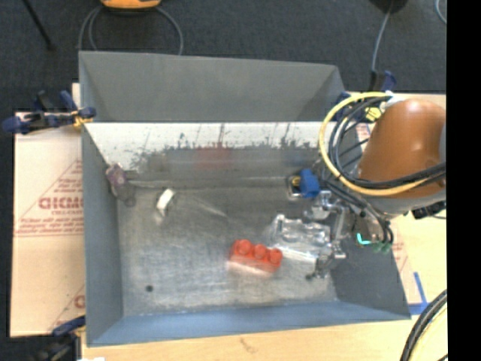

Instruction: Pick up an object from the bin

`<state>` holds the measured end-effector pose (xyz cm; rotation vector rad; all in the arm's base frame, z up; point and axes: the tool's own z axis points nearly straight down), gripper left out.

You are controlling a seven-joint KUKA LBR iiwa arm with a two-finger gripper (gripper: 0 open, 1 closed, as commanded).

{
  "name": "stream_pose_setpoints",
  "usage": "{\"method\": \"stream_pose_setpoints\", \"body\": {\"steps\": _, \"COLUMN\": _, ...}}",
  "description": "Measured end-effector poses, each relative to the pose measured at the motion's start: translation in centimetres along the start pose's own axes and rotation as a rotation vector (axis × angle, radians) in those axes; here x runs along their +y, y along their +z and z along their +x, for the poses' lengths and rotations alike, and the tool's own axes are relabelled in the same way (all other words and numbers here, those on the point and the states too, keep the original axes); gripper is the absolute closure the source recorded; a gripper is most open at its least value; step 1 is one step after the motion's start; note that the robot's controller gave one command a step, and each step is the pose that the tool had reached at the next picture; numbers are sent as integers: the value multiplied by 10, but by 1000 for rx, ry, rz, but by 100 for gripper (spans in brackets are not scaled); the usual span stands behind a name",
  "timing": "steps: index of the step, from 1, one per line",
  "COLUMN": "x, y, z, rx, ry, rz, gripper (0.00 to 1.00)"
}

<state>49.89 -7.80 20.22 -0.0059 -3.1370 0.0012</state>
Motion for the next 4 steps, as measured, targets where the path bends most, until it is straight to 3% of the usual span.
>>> {"method": "stream_pose_setpoints", "body": {"steps": 1, "x": 57, "y": 130, "z": -11, "rx": -14, "ry": -292, "rz": 4, "gripper": 0}}
{"method": "stream_pose_setpoints", "body": {"steps": 2, "x": 57, "y": 126, "z": -13, "rx": -21, "ry": -295, "rz": 4, "gripper": 100}}
{"method": "stream_pose_setpoints", "body": {"steps": 3, "x": 54, "y": 14, "z": -17, "rx": -16, "ry": -322, "rz": 3, "gripper": 100}}
{"method": "stream_pose_setpoints", "body": {"steps": 4, "x": 81, "y": -71, "z": 10, "rx": -12, "ry": 6, "rz": -2, "gripper": 100}}
